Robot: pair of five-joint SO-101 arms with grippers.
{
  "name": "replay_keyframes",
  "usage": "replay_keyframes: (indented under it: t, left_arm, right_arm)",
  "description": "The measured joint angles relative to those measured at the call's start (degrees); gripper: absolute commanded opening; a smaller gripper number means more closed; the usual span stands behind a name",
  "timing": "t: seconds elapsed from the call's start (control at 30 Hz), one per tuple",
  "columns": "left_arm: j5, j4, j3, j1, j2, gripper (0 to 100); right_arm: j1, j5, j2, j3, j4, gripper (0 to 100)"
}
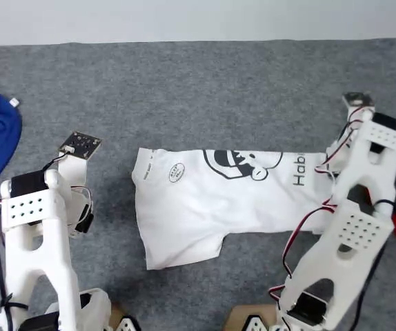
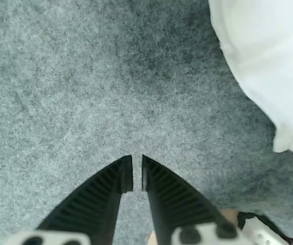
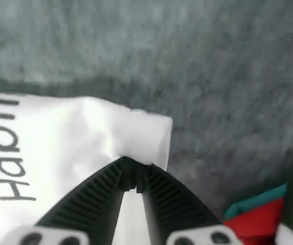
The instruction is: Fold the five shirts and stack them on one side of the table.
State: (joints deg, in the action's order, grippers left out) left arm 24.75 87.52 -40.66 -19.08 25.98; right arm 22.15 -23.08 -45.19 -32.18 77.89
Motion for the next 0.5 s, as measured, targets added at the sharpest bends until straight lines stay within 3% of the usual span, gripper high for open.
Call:
replay_keyframes:
  t: [0.27, 0.5]
  left_arm:
    - [0.0, 0.0, 0.0, 0.0, 0.0, 4]
    - [-0.09, 0.0, 0.0, 2.81, 0.0, 4]
  right_arm:
    - [-2.81, 1.93, -0.44, -12.13, 5.19, 1.0]
    - [-6.07, 2.02, -0.44, -19.69, 17.23, 1.0]
